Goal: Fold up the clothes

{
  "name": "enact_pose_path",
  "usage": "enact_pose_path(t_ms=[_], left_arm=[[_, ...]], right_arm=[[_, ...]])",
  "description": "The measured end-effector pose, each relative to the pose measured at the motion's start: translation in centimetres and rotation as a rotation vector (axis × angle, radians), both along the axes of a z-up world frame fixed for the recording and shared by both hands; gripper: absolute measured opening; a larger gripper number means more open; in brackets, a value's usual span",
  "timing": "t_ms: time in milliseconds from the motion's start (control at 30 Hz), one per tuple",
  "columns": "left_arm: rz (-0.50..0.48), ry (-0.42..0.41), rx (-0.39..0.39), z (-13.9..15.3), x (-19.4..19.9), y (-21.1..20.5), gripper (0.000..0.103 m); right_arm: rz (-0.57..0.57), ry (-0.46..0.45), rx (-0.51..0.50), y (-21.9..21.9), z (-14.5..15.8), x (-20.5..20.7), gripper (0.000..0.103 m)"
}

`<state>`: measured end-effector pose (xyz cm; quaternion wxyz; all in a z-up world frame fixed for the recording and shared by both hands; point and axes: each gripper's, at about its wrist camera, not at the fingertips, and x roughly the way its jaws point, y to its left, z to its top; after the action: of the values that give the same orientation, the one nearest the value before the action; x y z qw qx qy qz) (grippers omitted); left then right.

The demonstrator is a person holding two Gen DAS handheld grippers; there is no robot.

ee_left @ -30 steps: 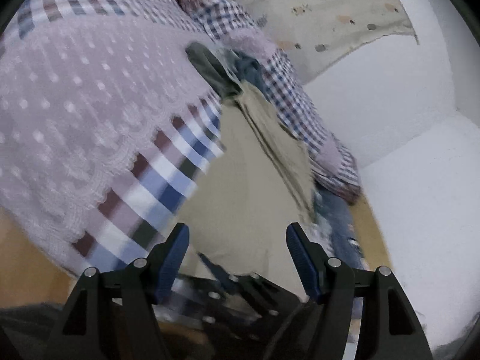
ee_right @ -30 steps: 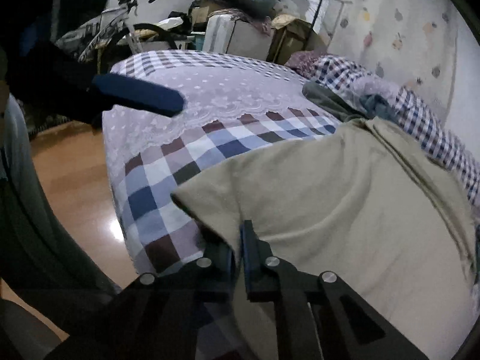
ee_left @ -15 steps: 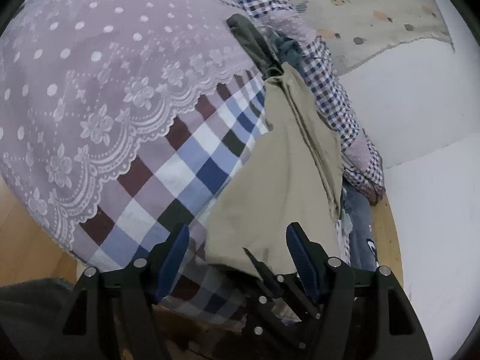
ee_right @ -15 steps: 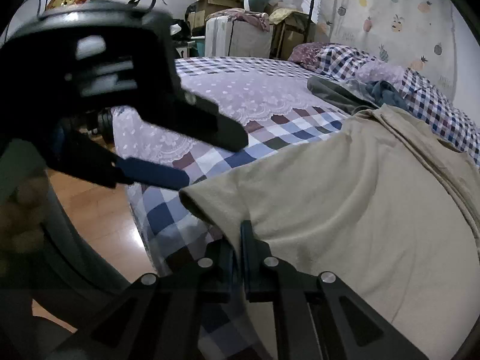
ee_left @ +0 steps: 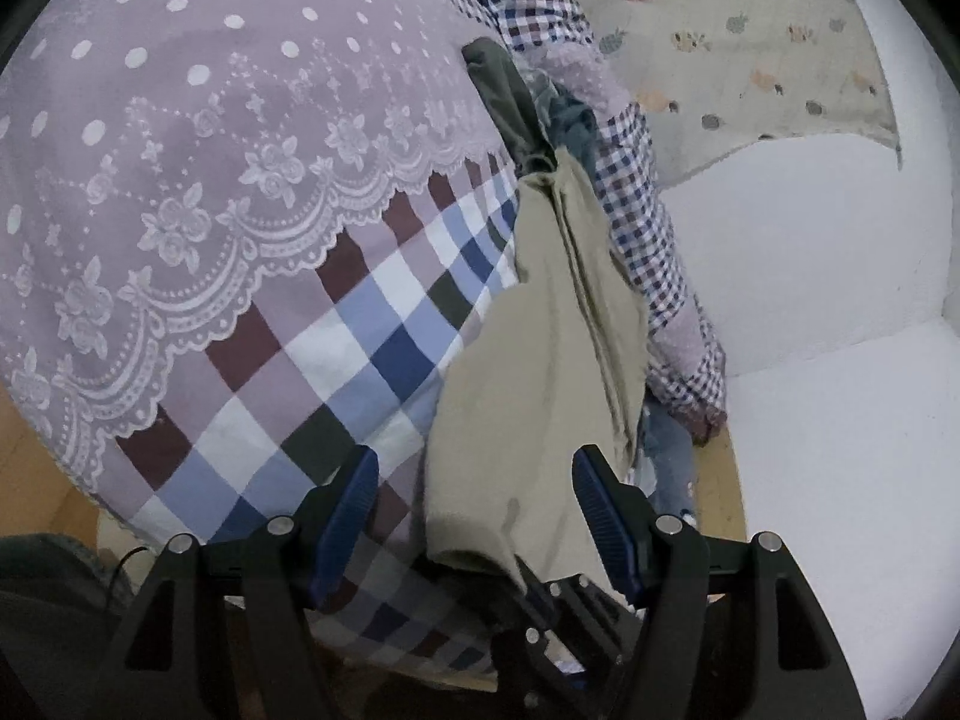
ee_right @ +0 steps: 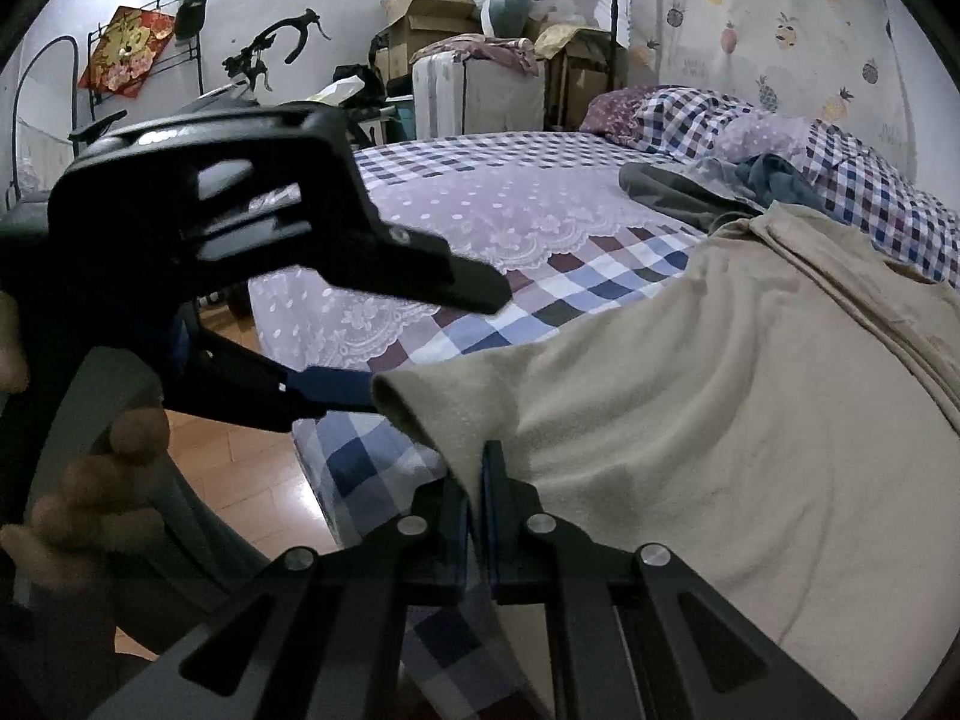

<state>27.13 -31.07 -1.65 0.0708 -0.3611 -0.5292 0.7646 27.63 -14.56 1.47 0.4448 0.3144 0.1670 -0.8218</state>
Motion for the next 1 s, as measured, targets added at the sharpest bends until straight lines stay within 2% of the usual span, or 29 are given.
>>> enact_pose_path(t_ms=[67, 133, 200, 233, 300, 367, 400, 433, 500, 533, 667, 767, 1000], left_arm=[[-0.020, -0.015, -0.015, -0.1, -0.4, 0.5, 0.064], [-0.031, -0.026, -0.025, -0.1, -0.7, 0.8, 0.039], [-0.031, -0.032, -0.028, -0.1, -0.6, 0.7, 0.022], [-0.030, -0.035, -0.030, -0.1, -0.6, 0.7, 0.014], [-0.030, -0.041, -0.033, -0.1, -0.5, 0.7, 0.005], [-0.030, -0.047, -0.037, -0.2, -0.4, 0.7, 0.004], [-0.027, -0.034, -0.030, 0.2, -0.3, 0.5, 0.004], [-0.024, -0.020, -0.022, 0.5, -0.2, 0.4, 0.003], [-0.020, 0.018, -0.001, 1.5, 0.1, 0.2, 0.003], [-0.021, 0.035, 0.005, 2.0, 0.2, 0.1, 0.003], [-0.022, 0.095, 0.010, 3.8, 0.7, -0.1, 0.003], [-0.019, 0.122, 0.016, 4.8, 0.6, -0.2, 0.003], [0.008, 0.177, 0.068, 6.3, -0.3, -0.9, 0.003]], right_arm=[[0.000, 0.000, -0.004, 0.1, 0.0, 0.1, 0.003], [0.001, 0.001, -0.006, 0.1, 0.1, 0.1, 0.003], [0.002, 0.007, -0.005, 0.1, 0.0, 0.3, 0.003], [0.002, 0.010, -0.005, 0.1, 0.0, 0.3, 0.004], [-0.001, 0.028, 0.009, 0.1, -0.1, 0.6, 0.006], [-0.015, 0.077, 0.037, 0.1, -0.2, 1.1, 0.008], [-0.025, 0.112, 0.050, 0.2, -0.2, 1.5, 0.019], [-0.038, 0.153, 0.064, 0.3, -0.2, 1.8, 0.036], [-0.062, 0.237, 0.091, 0.4, -0.2, 2.6, 0.052], [-0.073, 0.282, 0.102, 0.5, -0.2, 2.9, 0.055], [-0.105, 0.430, 0.160, 1.0, -0.5, 3.8, 0.061], [-0.114, 0.489, 0.212, 1.9, -0.9, 4.1, 0.061], [-0.230, 0.513, 0.318, 6.0, -1.5, 2.2, 0.061]])
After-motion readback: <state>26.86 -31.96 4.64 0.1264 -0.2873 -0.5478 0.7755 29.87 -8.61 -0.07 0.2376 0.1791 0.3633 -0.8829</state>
